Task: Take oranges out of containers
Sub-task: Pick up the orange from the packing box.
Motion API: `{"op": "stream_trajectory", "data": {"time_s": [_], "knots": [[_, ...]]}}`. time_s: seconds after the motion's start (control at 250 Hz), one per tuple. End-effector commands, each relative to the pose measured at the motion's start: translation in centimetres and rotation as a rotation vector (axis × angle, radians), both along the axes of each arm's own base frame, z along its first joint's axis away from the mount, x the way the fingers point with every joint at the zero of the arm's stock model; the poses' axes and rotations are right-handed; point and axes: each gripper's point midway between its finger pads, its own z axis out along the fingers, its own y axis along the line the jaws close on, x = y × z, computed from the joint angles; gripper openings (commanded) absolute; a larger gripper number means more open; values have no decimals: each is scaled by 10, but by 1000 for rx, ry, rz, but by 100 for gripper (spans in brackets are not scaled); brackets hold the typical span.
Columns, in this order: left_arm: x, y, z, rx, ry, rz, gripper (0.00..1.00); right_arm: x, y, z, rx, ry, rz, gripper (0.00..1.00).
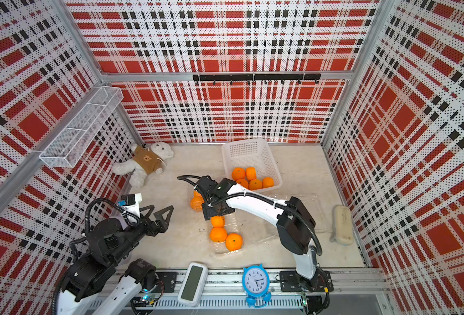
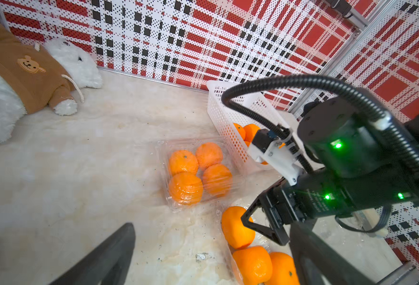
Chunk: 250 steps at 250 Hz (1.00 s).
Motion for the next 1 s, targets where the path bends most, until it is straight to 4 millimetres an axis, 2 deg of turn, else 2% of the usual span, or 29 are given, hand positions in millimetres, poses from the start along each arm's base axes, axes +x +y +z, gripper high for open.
{"op": "stream_trajectory", "data": {"time_s": [0.0, 0.088, 0.328, 0.588, 0.744, 0.892, 0.997], "knots": [[1, 4, -3, 0, 0, 25, 99, -1, 5, -14, -22, 21, -9, 78], [1, 3, -3, 0, 4, 20, 100, -4, 6, -25, -50, 36, -2, 76], [2, 2, -4, 2, 8, 18, 99, -3, 3, -37, -90, 27, -14, 72], [3, 2, -5, 4, 13, 18, 99, 2, 0, -41, -125, 8, -8, 54], [4, 1, -6, 8, 19, 16, 99, 3, 1, -19, -113, -14, 15, 45], [5, 1, -7, 10, 24, 17, 99, 4, 2, 20, -45, -57, 47, 38], [5, 1, -8, 11, 26, 17, 99, 6, -4, 48, -11, -86, 67, 38]]}}
